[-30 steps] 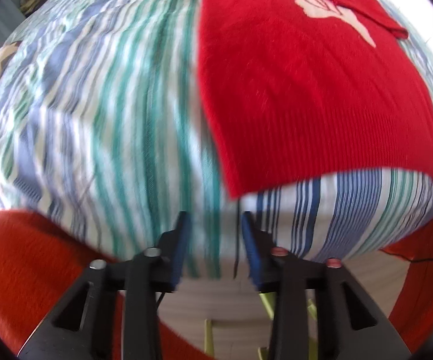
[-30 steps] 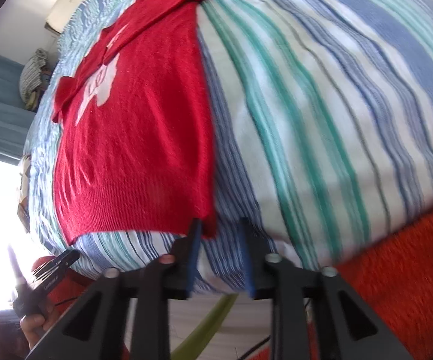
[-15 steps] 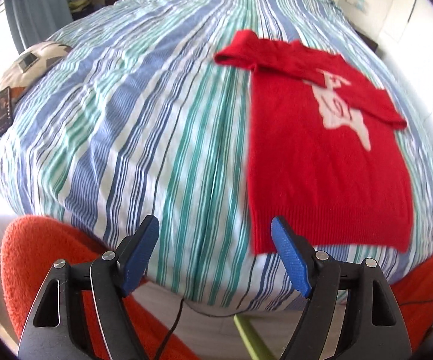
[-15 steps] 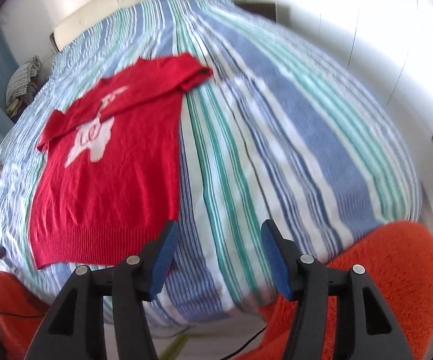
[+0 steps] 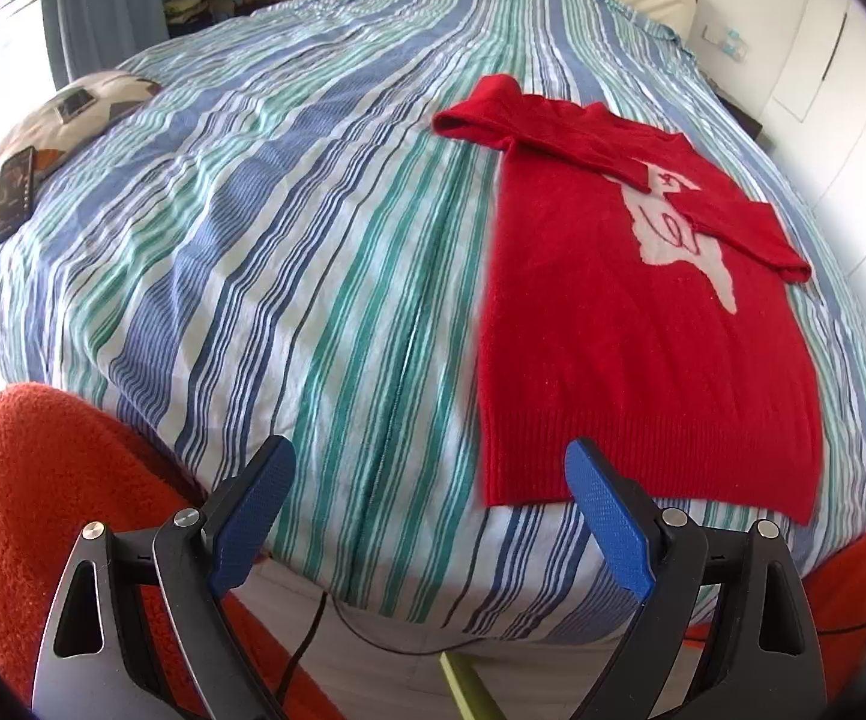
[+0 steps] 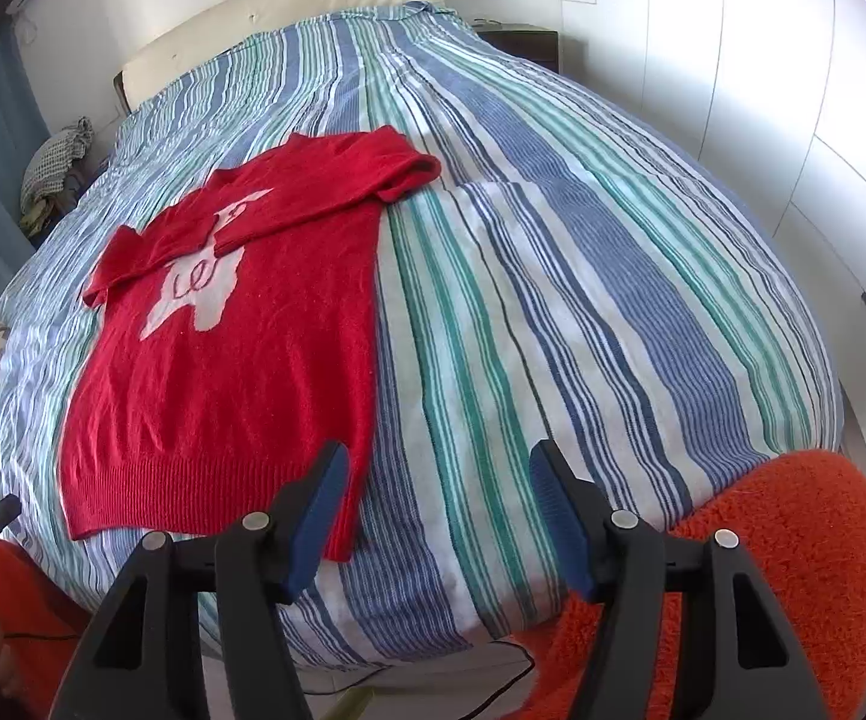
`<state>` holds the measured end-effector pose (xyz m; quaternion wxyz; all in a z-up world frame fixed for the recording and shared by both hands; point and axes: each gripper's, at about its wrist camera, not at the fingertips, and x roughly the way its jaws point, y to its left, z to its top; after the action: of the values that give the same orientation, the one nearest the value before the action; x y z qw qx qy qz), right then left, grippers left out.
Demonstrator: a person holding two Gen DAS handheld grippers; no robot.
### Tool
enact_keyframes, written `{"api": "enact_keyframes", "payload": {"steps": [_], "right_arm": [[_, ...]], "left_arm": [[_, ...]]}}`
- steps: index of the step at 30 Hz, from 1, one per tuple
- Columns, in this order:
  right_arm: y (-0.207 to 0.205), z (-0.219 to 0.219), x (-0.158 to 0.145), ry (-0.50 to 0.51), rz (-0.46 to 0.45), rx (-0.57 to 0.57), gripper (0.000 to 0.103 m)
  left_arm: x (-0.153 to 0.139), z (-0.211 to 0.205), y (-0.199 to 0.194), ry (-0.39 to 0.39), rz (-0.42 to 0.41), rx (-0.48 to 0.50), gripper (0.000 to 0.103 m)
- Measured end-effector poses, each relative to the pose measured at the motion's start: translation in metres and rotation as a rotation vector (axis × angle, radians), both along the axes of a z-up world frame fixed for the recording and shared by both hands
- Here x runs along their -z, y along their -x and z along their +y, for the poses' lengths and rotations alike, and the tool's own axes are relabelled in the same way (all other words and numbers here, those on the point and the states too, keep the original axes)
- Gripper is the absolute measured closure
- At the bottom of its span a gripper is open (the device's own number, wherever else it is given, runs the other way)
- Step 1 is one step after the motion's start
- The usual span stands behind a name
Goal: Fold small clothes
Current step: 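Move the right gripper toward the folded-in sleeve cuff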
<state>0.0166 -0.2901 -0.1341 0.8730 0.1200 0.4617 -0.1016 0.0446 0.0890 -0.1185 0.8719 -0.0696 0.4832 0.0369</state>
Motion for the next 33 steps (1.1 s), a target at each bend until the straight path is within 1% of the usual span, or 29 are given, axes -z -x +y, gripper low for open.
{"api": "enact_keyframes", "payload": {"steps": [9,16,17,19,21,24,26,29,31,32,33], "right_arm": [[0.000,0.001,0.003,-0.001,0.005,-0.007,0.041],[-0.001,0.004,0.003,-0.001,0.002,-0.016,0.041],[0.000,0.004,0.002,0.000,0.001,-0.017,0.041],[-0.001,0.005,0.003,0.000,0.002,-0.020,0.041],[-0.001,0.005,0.003,-0.001,0.004,-0.021,0.041],[-0.002,0.006,0.004,-0.001,0.006,-0.027,0.041],[-0.002,0.008,0.003,-0.003,0.008,-0.037,0.040],[-0.006,0.010,0.002,-0.037,0.013,-0.075,0.041],[-0.017,0.008,-0.004,-0.067,0.019,-0.128,0.041],[-0.025,0.007,-0.010,-0.051,0.014,-0.157,0.041],[-0.036,0.006,-0.021,-0.012,-0.003,-0.191,0.041]], "left_arm": [[0.000,-0.012,0.004,-0.038,-0.056,0.064,0.010],[0.001,-0.012,0.004,-0.037,-0.063,0.055,0.010],[0.001,-0.011,0.004,-0.043,-0.068,0.052,0.008],[0.002,-0.011,0.003,-0.061,-0.067,0.054,0.005],[0.005,-0.012,0.002,-0.086,-0.057,0.057,0.005],[0.008,-0.009,0.000,-0.075,-0.035,0.063,0.005],[0.010,-0.006,-0.001,-0.051,-0.021,0.060,0.005],[0.010,0.000,-0.002,-0.021,-0.005,0.059,0.005],[0.009,0.006,-0.002,-0.017,-0.014,0.040,0.005],[0.009,0.009,-0.001,-0.022,-0.019,0.027,0.005],[0.009,0.012,-0.001,-0.028,-0.024,0.010,0.005]]}}
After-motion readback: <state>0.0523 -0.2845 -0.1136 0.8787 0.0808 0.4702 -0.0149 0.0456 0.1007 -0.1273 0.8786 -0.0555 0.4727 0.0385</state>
